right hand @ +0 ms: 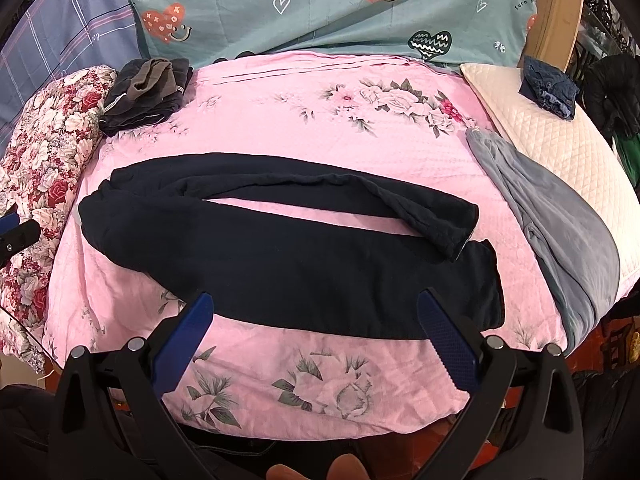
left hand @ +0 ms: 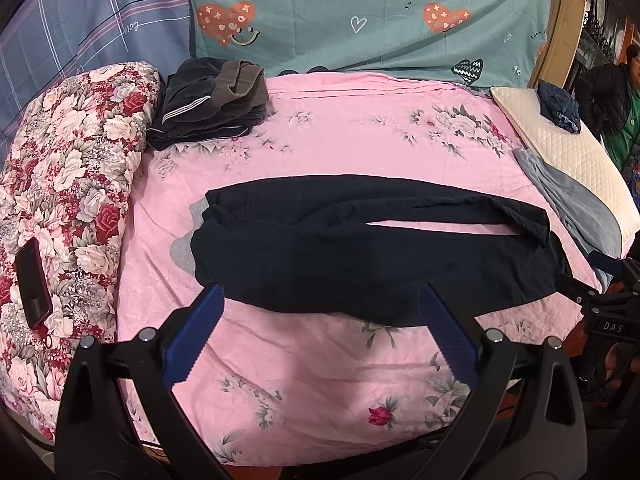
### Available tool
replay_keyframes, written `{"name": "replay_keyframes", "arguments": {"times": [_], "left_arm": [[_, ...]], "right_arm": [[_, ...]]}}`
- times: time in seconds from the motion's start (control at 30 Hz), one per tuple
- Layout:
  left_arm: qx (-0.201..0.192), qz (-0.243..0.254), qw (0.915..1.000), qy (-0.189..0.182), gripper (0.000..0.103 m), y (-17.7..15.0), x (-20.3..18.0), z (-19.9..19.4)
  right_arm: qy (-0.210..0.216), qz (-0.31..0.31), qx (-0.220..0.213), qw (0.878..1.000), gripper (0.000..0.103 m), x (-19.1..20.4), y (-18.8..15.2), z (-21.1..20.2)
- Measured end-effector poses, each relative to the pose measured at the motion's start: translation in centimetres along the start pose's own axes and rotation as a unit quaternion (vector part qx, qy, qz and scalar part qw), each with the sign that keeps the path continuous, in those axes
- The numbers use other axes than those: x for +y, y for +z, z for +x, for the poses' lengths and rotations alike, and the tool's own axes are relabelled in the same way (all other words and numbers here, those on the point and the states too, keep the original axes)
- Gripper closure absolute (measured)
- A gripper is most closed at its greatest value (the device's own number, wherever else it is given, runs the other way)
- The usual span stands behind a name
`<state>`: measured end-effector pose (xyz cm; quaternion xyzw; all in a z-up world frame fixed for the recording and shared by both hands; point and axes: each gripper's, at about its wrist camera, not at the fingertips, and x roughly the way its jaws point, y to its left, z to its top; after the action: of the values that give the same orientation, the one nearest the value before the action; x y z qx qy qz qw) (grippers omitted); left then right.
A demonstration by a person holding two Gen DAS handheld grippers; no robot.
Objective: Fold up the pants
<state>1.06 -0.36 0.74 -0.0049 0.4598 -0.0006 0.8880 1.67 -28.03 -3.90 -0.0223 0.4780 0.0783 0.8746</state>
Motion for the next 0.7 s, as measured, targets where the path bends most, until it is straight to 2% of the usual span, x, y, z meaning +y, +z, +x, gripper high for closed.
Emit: {"name": "replay_keyframes", "arguments": {"times": [0.7], "left_arm": [[0.005,0.009,0.9999,-0.006,0.004,0.12,-0.52,0.69]], "right_arm": [[0.003,-0.004,0.004,1.0,0.001,0.08,-0.11,0.43]]}}
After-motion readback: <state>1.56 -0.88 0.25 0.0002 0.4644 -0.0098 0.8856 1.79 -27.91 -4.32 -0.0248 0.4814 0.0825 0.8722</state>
